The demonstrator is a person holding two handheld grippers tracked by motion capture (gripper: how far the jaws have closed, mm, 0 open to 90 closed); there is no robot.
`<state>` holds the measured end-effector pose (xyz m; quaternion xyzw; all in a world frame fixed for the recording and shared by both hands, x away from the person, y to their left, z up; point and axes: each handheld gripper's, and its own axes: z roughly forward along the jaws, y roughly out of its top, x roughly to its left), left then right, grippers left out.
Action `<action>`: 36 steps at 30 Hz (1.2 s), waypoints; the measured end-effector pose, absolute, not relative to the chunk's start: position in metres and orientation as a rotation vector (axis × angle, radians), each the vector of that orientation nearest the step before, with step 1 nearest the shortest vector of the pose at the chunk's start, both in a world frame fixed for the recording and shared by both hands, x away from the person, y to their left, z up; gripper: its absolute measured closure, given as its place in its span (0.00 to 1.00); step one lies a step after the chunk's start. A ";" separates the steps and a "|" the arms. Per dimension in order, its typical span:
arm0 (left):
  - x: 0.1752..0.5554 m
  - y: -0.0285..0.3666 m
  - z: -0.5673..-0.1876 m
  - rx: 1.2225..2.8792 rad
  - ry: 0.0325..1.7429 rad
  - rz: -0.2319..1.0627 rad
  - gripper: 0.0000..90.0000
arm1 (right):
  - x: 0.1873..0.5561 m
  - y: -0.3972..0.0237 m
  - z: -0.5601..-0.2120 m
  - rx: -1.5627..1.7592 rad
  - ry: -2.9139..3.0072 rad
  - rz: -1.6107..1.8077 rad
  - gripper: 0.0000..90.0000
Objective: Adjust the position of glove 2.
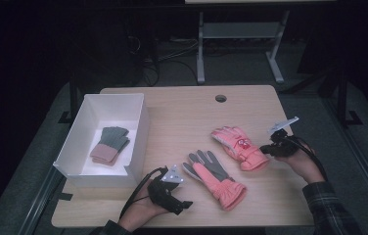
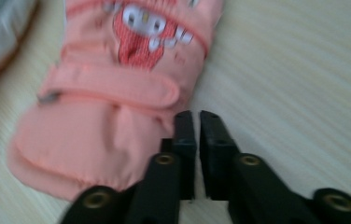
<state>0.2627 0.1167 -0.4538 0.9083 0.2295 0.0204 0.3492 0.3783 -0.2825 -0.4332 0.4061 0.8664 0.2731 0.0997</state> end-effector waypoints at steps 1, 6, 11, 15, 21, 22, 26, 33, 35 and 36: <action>0.263 0.117 -0.454 2.354 0.595 0.053 0.17 | 0.379 -0.284 -0.428 1.225 2.545 0.833 0.90; 0.264 0.119 -0.453 2.342 0.609 0.058 0.17 | 0.385 -0.274 -0.409 1.278 2.507 0.982 0.71; 0.264 0.120 -0.452 2.350 0.599 0.064 0.17 | 0.394 -0.247 -0.414 1.232 2.577 0.963 0.59; 0.264 0.120 -0.452 2.349 0.598 0.063 0.17 | 0.401 -0.234 -0.423 1.212 2.624 0.907 0.57; 0.264 0.119 -0.453 2.354 0.600 0.053 0.17 | 0.406 -0.221 -0.442 1.243 2.660 0.824 0.58; 0.264 0.119 -0.453 2.353 0.599 0.052 0.17 | 0.406 -0.219 -0.443 1.235 2.658 0.814 0.59; 0.264 0.119 -0.454 2.354 0.601 0.055 0.17 | 0.406 -0.216 -0.445 1.234 2.657 0.788 0.66; 0.264 0.119 -0.454 2.358 0.608 0.062 0.17 | 0.404 -0.220 -0.445 1.237 2.639 0.833 0.91; 0.264 0.119 -0.454 2.358 0.608 0.060 0.17 | 0.403 -0.222 -0.445 1.245 2.634 0.851 0.94; 0.264 0.119 -0.454 2.358 0.609 0.062 0.17 | 0.403 -0.224 -0.445 1.255 2.632 0.872 0.95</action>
